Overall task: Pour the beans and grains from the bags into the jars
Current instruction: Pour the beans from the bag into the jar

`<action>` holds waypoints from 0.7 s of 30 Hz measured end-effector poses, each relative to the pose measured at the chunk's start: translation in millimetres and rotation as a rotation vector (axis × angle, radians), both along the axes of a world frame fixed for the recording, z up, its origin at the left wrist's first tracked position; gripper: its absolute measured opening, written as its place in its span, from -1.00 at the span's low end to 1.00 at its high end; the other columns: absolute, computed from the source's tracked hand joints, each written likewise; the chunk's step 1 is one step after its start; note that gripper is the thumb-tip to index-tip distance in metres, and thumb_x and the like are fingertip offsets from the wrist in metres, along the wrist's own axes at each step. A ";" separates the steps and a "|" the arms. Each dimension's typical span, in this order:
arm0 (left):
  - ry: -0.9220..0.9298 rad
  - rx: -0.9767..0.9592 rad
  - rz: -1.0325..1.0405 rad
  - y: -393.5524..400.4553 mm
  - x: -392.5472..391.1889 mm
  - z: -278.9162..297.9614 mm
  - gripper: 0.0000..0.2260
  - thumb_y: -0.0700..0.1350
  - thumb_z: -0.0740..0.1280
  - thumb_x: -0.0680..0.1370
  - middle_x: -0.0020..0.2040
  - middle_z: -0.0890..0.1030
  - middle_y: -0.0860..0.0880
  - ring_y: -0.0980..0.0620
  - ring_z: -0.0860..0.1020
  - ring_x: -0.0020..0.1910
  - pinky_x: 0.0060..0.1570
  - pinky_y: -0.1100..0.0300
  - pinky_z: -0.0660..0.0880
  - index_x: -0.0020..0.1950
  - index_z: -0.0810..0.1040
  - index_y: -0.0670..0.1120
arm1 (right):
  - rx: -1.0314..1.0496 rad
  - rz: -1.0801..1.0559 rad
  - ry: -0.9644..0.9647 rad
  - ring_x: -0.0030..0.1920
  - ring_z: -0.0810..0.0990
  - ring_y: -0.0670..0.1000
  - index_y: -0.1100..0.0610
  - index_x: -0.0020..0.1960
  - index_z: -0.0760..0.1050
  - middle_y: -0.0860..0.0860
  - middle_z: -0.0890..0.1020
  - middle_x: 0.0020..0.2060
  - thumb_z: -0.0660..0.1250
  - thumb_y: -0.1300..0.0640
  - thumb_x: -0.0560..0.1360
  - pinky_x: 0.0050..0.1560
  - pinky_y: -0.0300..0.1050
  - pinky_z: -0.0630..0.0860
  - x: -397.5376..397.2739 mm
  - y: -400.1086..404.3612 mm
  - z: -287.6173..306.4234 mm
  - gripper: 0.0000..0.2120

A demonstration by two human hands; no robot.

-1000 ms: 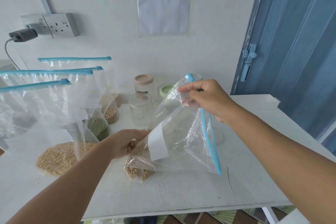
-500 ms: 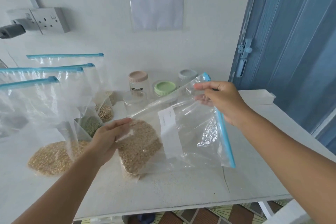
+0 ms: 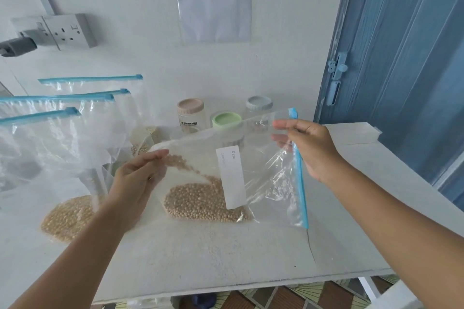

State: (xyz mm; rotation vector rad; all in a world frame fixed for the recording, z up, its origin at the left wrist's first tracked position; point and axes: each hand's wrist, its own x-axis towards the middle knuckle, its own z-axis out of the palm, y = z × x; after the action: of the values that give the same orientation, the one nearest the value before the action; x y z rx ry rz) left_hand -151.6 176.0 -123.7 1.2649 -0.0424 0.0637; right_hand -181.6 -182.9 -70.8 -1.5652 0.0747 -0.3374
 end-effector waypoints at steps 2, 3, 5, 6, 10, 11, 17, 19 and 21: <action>0.040 -0.029 -0.034 5.4 3.2 0.2 -0.77 -0.39 0.29 0.63 -0.19 0.59 -0.07 0.08 0.57 -0.19 -0.06 0.33 0.58 0.16 0.70 -0.24 | -0.007 0.002 0.007 0.03 0.76 0.10 0.09 0.04 0.73 -0.01 0.76 0.03 0.23 0.42 0.61 0.36 0.25 0.53 0.7 -0.2 -1.4 -0.64; 0.062 -0.038 -0.057 8.0 4.3 1.3 -0.77 -0.37 0.29 0.63 -0.20 0.56 -0.07 0.09 0.56 -0.21 -0.10 0.34 0.57 0.21 0.67 -0.26 | -0.004 0.001 0.007 0.02 0.76 0.10 0.10 0.04 0.73 -0.01 0.76 0.03 0.22 0.42 0.61 0.34 0.23 0.55 1.1 0.7 -1.3 -0.64; 0.102 -0.001 -0.079 10.5 7.0 4.3 -0.76 -0.36 0.29 0.63 -0.21 0.49 -0.07 0.08 0.48 -0.24 -0.18 0.33 0.55 0.25 0.66 -0.27 | 0.009 0.003 0.007 -0.02 0.77 0.07 0.12 0.05 0.72 -0.01 0.77 0.02 0.22 0.43 0.61 0.22 0.09 0.63 2.0 3.7 -0.3 -0.65; 0.116 0.039 -0.067 10.4 7.4 6.3 -0.77 -0.36 0.31 0.63 -0.20 0.47 -0.07 0.07 0.43 -0.26 -0.24 0.33 0.53 0.23 0.67 -0.25 | 0.014 0.007 0.008 -0.05 0.77 0.05 0.14 0.05 0.72 -0.01 0.76 0.01 0.22 0.43 0.61 0.15 0.00 0.64 2.3 5.4 0.6 -0.65; 0.117 0.105 0.007 9.1 4.9 12.7 -0.80 -0.37 0.36 0.59 -0.08 0.60 -0.08 0.11 0.42 -0.27 -0.36 0.40 0.46 0.03 0.74 -0.14 | 0.067 0.035 0.008 -0.08 0.76 0.08 0.14 0.03 0.73 0.06 0.75 0.07 0.25 0.44 0.61 0.18 0.03 0.67 4.4 5.5 3.6 -0.67; 0.100 0.094 0.012 10.1 4.4 14.3 -0.78 -0.38 0.37 0.58 0.00 0.63 -0.10 0.10 0.43 -0.23 -0.31 0.40 0.46 -0.01 0.76 -0.13 | 0.077 0.038 0.007 -0.09 0.76 0.09 0.15 0.02 0.73 0.06 0.75 0.06 0.26 0.44 0.61 0.21 0.08 0.65 4.8 4.4 4.7 -0.68; 0.012 0.167 -0.050 19.4 4.7 23.8 -0.66 -0.07 0.56 0.40 0.13 0.42 -0.15 -0.14 0.30 0.03 -0.11 0.11 0.28 0.17 0.75 -0.05 | 0.043 0.001 0.036 -0.02 0.76 0.12 0.10 0.00 0.74 -0.03 0.77 0.01 0.26 0.42 0.61 0.31 0.24 0.57 5.5 0.1 -0.3 -0.66; 0.018 0.209 -0.074 18.4 1.7 24.4 -0.63 0.01 0.59 0.40 0.16 0.43 -0.12 -0.13 0.33 0.00 -0.13 0.09 0.28 0.18 0.75 -0.02 | 0.001 -0.004 0.046 0.01 0.76 0.11 0.06 -0.02 0.75 -0.06 0.76 0.02 0.22 0.43 0.61 0.35 0.29 0.52 4.7 0.6 -7.3 -0.60; 0.036 0.148 -0.051 16.2 -0.5 22.3 -0.82 -0.17 0.44 0.56 0.15 0.64 -0.12 -0.15 0.55 0.14 0.19 0.04 0.47 0.12 0.76 -0.05 | -0.010 -0.005 0.053 0.02 0.76 0.09 0.03 -0.04 0.76 -0.08 0.76 0.01 0.21 0.43 0.61 0.37 0.31 0.50 3.8 1.3 -11.3 -0.57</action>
State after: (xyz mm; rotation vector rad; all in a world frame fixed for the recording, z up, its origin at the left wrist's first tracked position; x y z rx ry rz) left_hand -152.1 192.2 -101.4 1.4120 -0.0492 -0.0068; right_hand -177.8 -181.7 -82.2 -1.5839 0.1186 -0.3011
